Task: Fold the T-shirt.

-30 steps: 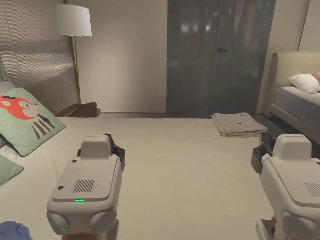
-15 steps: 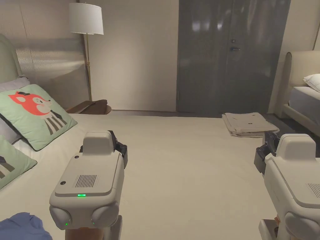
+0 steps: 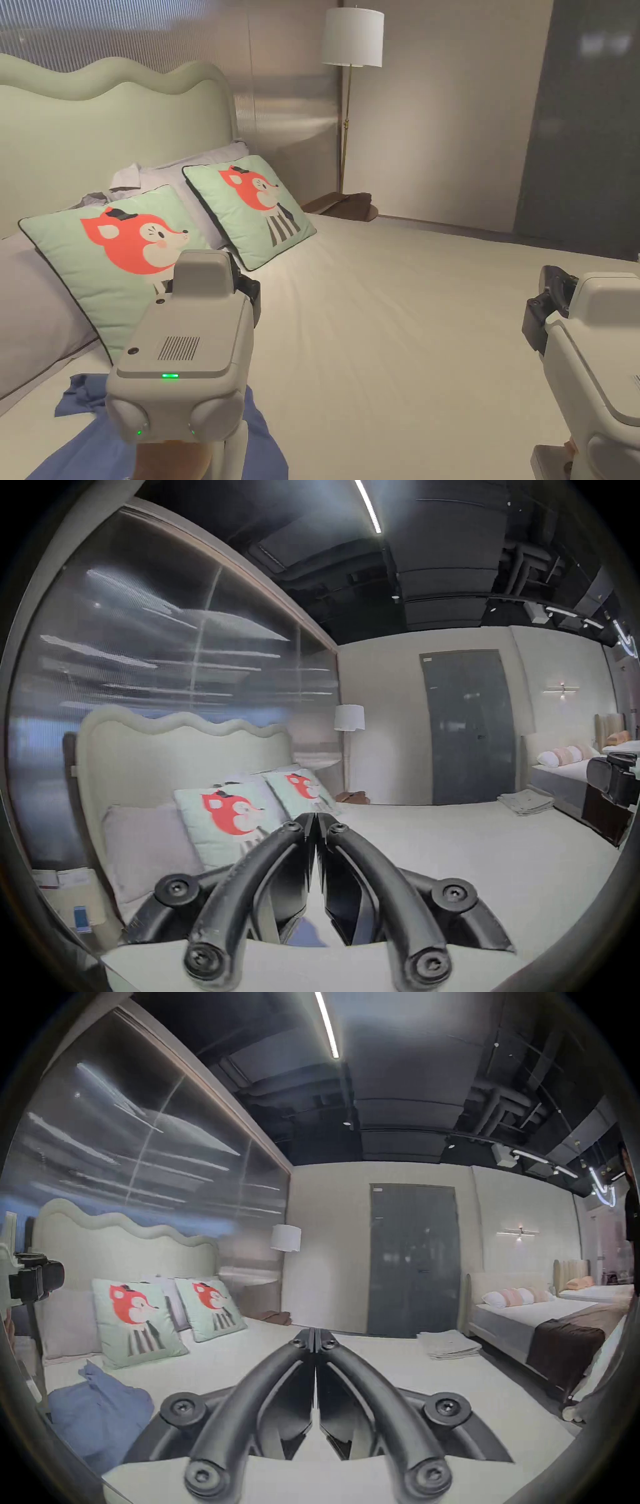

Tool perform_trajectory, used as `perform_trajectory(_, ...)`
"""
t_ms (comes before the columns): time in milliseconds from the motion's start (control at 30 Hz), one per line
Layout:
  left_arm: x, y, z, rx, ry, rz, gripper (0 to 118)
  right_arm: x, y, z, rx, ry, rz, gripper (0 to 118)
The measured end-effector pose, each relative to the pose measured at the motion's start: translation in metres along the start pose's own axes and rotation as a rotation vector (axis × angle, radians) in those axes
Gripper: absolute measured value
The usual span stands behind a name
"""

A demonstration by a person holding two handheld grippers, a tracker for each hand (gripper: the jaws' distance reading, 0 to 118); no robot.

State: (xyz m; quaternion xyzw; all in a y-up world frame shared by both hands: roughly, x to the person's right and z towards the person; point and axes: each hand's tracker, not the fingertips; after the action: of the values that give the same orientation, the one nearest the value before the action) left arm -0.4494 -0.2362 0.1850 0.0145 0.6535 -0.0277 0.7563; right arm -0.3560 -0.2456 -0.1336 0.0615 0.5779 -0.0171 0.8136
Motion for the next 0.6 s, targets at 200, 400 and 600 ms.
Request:
perform_trajectory(200,-0.032,-0.009,0.002,-0.031,0.059,-0.012,0,-0.030,0.000,-0.005,-0.007,0.067,-0.014,0)
perform_trajectory(400,-0.033,-0.024,-0.004,-0.083,0.050,-0.010,0,-0.034,-0.006,-0.009,-0.023,0.075,-0.017,0)
perform_trajectory(600,-0.022,-0.062,-0.032,-0.427,-0.027,-0.006,0,-0.027,-0.021,-0.012,-0.064,0.065,-0.020,0)
